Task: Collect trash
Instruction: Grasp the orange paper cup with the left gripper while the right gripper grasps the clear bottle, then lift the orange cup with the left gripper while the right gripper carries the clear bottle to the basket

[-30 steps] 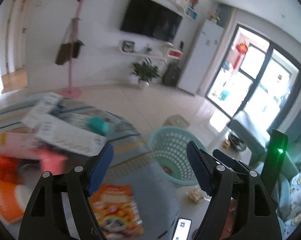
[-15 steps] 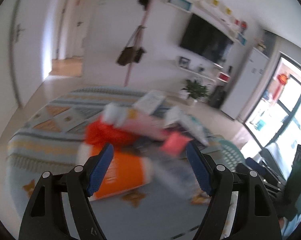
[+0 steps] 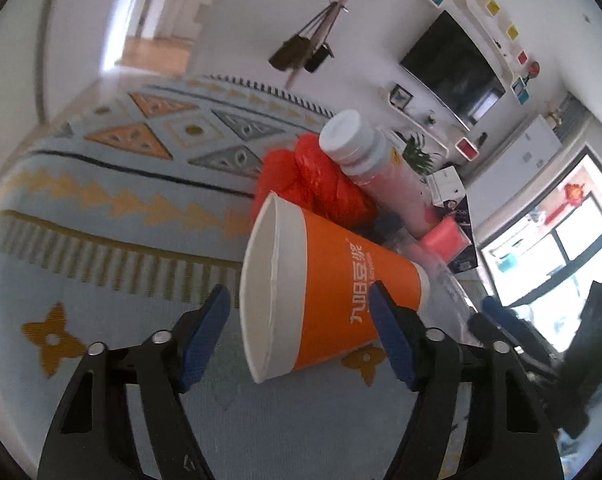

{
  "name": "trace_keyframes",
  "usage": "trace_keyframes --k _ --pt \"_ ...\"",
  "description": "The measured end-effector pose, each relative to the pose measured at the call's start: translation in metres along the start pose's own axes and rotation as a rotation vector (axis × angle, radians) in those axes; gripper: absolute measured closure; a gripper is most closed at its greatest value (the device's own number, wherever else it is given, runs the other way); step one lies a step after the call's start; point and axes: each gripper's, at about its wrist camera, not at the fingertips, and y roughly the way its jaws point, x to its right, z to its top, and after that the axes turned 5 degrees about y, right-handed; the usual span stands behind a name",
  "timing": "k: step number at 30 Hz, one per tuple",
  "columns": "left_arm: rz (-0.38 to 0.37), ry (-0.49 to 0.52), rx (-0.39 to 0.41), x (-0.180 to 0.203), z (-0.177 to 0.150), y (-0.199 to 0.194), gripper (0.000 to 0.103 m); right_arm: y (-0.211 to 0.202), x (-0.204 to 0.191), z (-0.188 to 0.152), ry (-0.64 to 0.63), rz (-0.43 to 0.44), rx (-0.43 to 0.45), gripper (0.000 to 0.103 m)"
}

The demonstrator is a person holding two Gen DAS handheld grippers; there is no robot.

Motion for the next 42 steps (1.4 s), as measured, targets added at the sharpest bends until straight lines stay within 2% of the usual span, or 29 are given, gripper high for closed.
trace_keyframes --k 5,9,11,14,18,20,21,22,24,26,28,30,31,32,33,34,38,41,42 --pt "-0.087 -0.010 -0.025 0.001 0.001 0.008 0.053 0.015 -0.004 0.001 -0.006 -0.008 -0.035 0.035" --pt "-0.091 0.023 -0.029 0.011 -0.003 0.006 0.064 0.021 -0.008 0.001 -0.012 -0.023 -0.043 0.037" --pt "-0.097 0.038 -0.021 0.016 -0.003 0.004 0.069 0.024 -0.009 -0.001 -0.014 -0.027 -0.054 0.043" --pt "-0.114 0.056 -0.010 0.022 -0.007 -0.001 0.076 0.023 -0.010 -0.004 -0.013 -0.023 -0.055 0.045" --pt "-0.126 0.068 0.039 0.030 -0.014 -0.017 0.089 0.017 -0.013 -0.008 -0.014 -0.023 -0.046 0.049" --pt "-0.096 0.080 0.093 0.032 -0.017 -0.031 0.097 0.013 -0.016 -0.010 -0.016 -0.032 -0.031 0.050" --pt "-0.039 0.103 0.142 0.036 -0.020 -0.044 0.101 0.010 -0.017 -0.013 -0.015 -0.039 -0.023 0.050" --pt "-0.005 0.123 0.162 0.038 -0.021 -0.051 0.101 0.009 -0.018 -0.015 -0.015 -0.043 -0.021 0.050" --pt "0.115 0.204 0.196 0.048 -0.028 -0.062 0.101 0.006 -0.019 -0.020 -0.021 -0.055 -0.017 0.050" --pt "0.169 0.278 0.191 0.055 -0.037 -0.063 0.101 0.006 -0.022 -0.023 -0.035 -0.070 -0.014 0.050" --pt "0.207 0.330 0.160 0.060 -0.051 -0.057 0.099 0.006 -0.025 -0.025 -0.043 -0.081 -0.010 0.050" --pt "0.223 0.326 0.119 0.057 -0.063 -0.052 0.094 0.007 -0.025 -0.025 -0.042 -0.078 -0.012 0.050" --pt "0.231 0.322 0.109 0.054 -0.067 -0.053 0.080 0.007 -0.025 -0.025 -0.041 -0.075 -0.013 0.050" --pt "0.246 0.318 0.105 0.051 -0.072 -0.055 0.070 0.006 -0.024 -0.025 -0.042 -0.073 -0.013 0.050" --pt "0.282 0.314 0.116 0.048 -0.078 -0.061 0.051 0.006 -0.024 -0.026 -0.043 -0.072 -0.013 0.049" --pt "0.305 0.308 0.127 0.045 -0.082 -0.068 0.045 0.006 -0.024 -0.025 -0.043 -0.072 -0.013 0.049" --pt "0.315 0.248 0.102 0.020 -0.094 -0.094 0.040 0.007 -0.026 -0.026 -0.048 -0.077 -0.009 0.049" --pt "0.327 0.211 0.124 0.005 -0.094 -0.114 0.039 0.007 -0.027 -0.026 -0.048 -0.077 -0.008 0.049" --pt "0.323 0.208 0.134 0.003 -0.092 -0.118 0.034 0.007 -0.026 -0.026 -0.047 -0.075 -0.008 0.049"
